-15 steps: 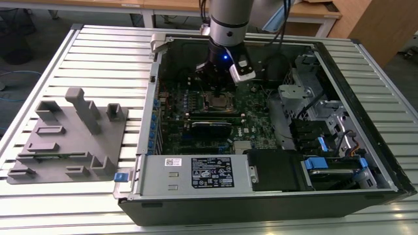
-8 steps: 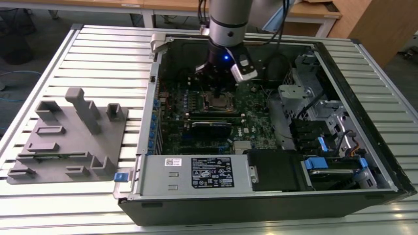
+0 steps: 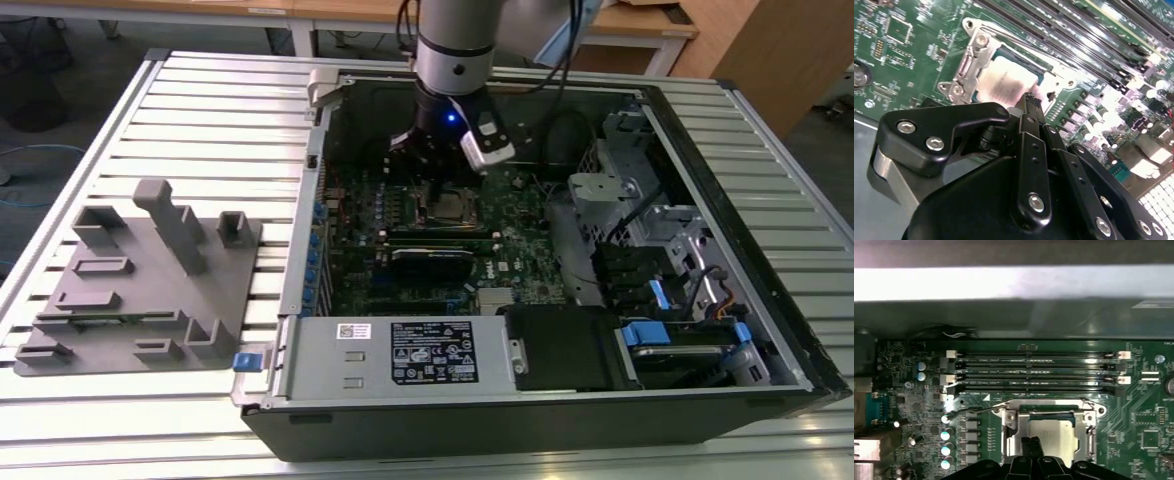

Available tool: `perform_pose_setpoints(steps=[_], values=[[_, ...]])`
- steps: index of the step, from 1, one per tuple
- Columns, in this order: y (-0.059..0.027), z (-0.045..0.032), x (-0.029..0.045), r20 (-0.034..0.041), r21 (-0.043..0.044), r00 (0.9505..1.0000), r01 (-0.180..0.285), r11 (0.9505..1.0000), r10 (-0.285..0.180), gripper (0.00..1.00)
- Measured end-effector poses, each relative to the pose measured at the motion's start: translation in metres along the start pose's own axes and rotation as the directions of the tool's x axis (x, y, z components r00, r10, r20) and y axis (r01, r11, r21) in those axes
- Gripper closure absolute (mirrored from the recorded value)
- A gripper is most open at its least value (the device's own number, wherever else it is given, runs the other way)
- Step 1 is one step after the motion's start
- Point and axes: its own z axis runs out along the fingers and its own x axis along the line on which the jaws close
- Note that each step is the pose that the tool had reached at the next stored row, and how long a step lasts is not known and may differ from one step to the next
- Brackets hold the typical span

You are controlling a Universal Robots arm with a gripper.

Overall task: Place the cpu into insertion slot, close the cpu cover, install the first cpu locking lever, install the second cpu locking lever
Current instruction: 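Close the cpu cover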

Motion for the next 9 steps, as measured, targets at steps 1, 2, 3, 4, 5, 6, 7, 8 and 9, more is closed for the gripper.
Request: perform_pose_setpoints(steps=[1, 2, 3, 4, 5, 6, 7, 8, 9], values=[[0.0, 0.0002, 0.0013, -0.0001, 0.0003, 1.0, -0.003, 1.0, 0.003, 0.89], [-0.0001, 0.0003, 0.0022, -0.0001, 0.0006, 1.0, -0.005, 1.0, 0.005, 0.89], [0.0, 0.0003, 0.0024, -0.0001, 0.0007, 1.0, -0.006, 1.0, 0.006, 0.89], [-0.0001, 0.0002, 0.0024, -0.0002, 0.0008, 1.0, -0.006, 1.0, 0.006, 0.89], [-0.0001, 0.0003, 0.0024, -0.0002, 0.0007, 1.0, -0.008, 1.0, 0.008, 0.89], [-0.0001, 0.0003, 0.0024, -0.0002, 0.0007, 1.0, -0.01, 1.0, 0.01, 0.89], [-0.0001, 0.0003, 0.0024, -0.0002, 0.0007, 1.0, -0.01, 1.0, 0.01, 0.89], [-0.0001, 0.0003, 0.0024, -0.0002, 0.0007, 1.0, -0.01, 1.0, 0.01, 0.89], [-0.0001, 0.0004, 0.0024, -0.0001, 0.0007, 1.0, -0.01, 1.0, 0.01, 0.89]])
